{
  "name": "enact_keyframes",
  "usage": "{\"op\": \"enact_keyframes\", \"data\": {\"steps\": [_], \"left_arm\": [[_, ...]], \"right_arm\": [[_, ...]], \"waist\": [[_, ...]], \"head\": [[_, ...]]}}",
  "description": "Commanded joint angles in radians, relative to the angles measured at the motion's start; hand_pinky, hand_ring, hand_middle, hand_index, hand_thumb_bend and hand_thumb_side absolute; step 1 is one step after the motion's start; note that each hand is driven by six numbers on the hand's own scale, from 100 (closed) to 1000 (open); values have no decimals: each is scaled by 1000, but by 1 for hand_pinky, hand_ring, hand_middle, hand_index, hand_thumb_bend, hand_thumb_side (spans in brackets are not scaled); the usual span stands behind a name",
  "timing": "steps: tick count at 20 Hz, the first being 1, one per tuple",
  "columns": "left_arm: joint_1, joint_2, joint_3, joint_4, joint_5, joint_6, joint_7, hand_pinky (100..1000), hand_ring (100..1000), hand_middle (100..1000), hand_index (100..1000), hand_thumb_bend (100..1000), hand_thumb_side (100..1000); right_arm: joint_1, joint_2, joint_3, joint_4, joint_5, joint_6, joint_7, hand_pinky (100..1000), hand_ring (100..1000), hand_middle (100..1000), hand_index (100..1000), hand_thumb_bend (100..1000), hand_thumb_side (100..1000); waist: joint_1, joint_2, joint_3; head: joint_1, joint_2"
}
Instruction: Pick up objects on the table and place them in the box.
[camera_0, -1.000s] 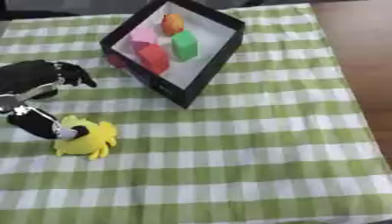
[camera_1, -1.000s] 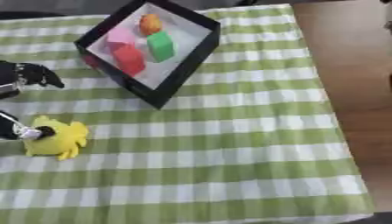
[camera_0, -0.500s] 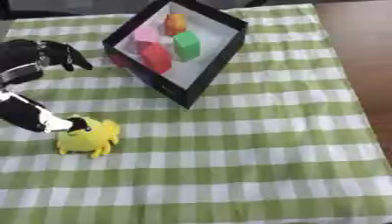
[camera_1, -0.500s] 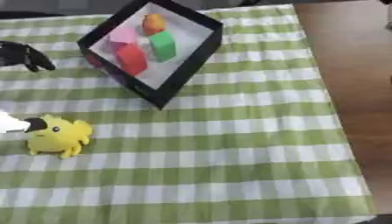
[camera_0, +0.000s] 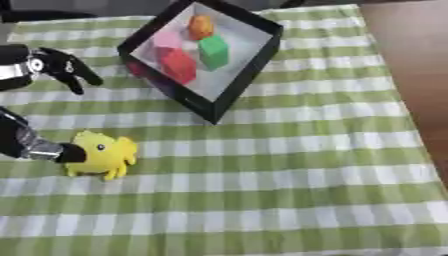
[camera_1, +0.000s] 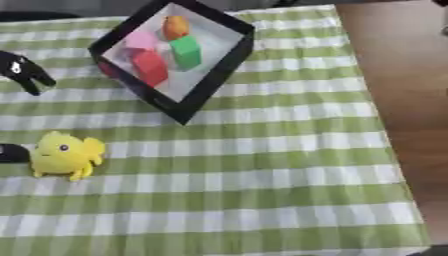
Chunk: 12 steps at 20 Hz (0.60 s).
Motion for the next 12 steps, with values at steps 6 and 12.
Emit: {"op": "enact_keyframes", "data": {"steps": [6,12], "left_arm": [[-54,-22,-54,103,-129,-5,-22,846,764,798,853,708,352],[-72,-62,-86,181,-236,-41,-15,839,780,815,853,703,336]], "right_arm": [[-8,-25,-11,-4,5,0,1,916,679,672,790,100,255],[-7,-23,-13,-3,6,2,3,916,678,671,789,100,260]], "waist": [[5,-23,-8],[4,-19,-10]], "head": [[6,-3],[8,-3]]}}
